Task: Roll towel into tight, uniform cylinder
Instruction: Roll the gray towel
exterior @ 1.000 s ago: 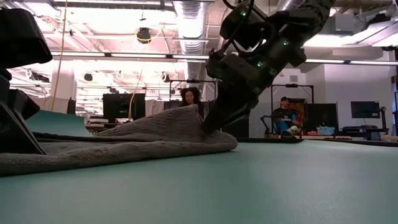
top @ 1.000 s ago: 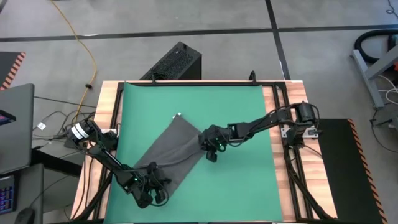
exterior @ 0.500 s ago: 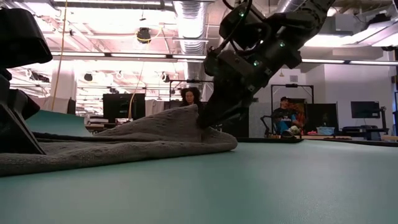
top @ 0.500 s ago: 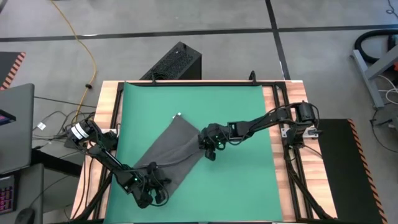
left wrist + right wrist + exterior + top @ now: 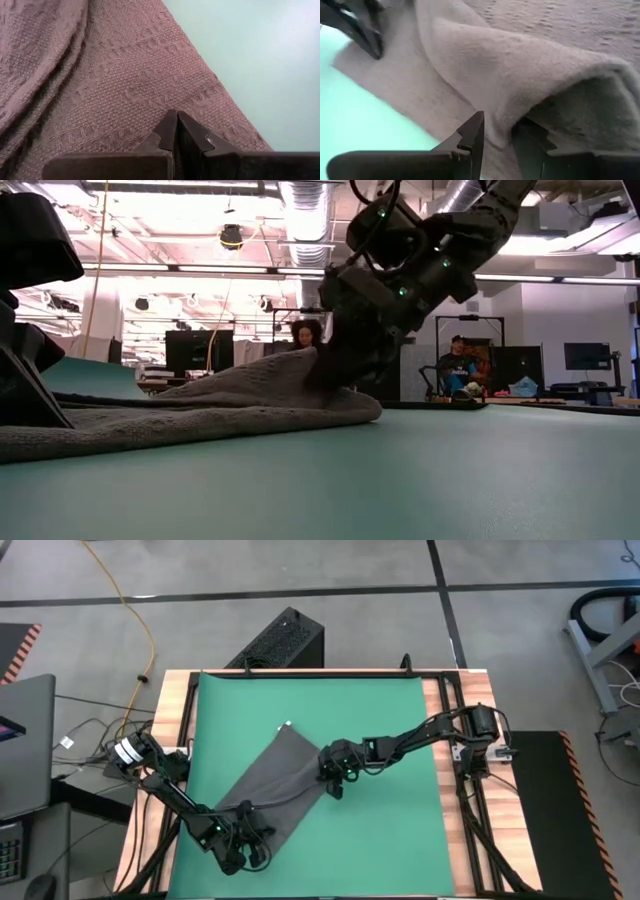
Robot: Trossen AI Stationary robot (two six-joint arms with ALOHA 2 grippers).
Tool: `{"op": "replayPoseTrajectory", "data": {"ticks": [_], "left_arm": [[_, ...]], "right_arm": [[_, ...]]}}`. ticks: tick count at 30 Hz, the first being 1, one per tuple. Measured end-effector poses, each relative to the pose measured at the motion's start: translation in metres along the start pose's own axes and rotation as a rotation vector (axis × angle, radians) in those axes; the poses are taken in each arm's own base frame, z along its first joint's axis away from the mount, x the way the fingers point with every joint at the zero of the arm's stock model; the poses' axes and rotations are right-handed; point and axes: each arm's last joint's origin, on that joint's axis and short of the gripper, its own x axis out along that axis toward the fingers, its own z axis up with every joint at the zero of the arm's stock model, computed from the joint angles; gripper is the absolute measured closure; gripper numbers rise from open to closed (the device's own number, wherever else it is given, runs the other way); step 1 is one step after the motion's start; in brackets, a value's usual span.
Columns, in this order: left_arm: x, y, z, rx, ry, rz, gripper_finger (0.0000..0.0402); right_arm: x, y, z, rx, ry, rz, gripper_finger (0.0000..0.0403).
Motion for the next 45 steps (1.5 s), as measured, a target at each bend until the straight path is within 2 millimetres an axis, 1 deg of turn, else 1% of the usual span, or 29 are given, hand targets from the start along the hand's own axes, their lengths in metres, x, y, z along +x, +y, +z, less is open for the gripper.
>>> {"op": "replayPoseTrajectory", "data": {"ticks": [6,9,13,15,18,25,27,30,36,39,45], "left_arm": [[0.000,0.000,0.000,0.005,-0.002,0.003,0.0401],[0.000,0.000,0.000,0.005,-0.002,0.004,0.0401],[0.000,0.000,0.000,0.006,-0.003,0.005,0.0401],[0.000,0.001,0.000,0.006,-0.003,0.005,0.0401],[0.000,0.001,0.000,0.011,-0.004,0.005,0.0401],[0.000,0.000,0.000,0.012,-0.005,0.005,0.0401],[0.000,0.000,0.000,0.017,-0.005,0.005,0.0401],[0.000,0.000,0.000,0.016,-0.005,0.004,0.0401],[0.000,0.000,0.000,0.015,-0.006,0.004,0.0401],[0.000,0.000,0.000,0.015,-0.006,0.004,0.0401],[0.000,0.000,0.000,0.015,-0.007,0.004,0.0401]], "right_arm": [[0.000,0.003,0.001,-0.004,0.006,0.022,0.0288],[0.000,0.001,0.000,0.002,0.019,0.013,0.0320],[0.000,-0.003,0.001,0.009,0.019,0.009,0.0379],[-0.001,-0.007,0.004,0.043,0.016,0.029,0.0390],[-0.003,-0.016,0.012,0.146,0.003,0.058,0.0389],[-0.012,-0.039,0.048,0.304,-0.085,0.129,0.0394],[-0.014,-0.046,0.056,0.335,-0.107,0.123,0.0394],[-0.018,-0.054,0.062,0.364,-0.127,0.109,0.0394],[-0.020,-0.064,0.064,0.397,-0.140,0.089,0.0387],[-0.021,-0.066,0.064,0.401,-0.139,0.085,0.0362],[-0.021,-0.066,0.064,0.432,-0.138,0.084,0.0289]]}}
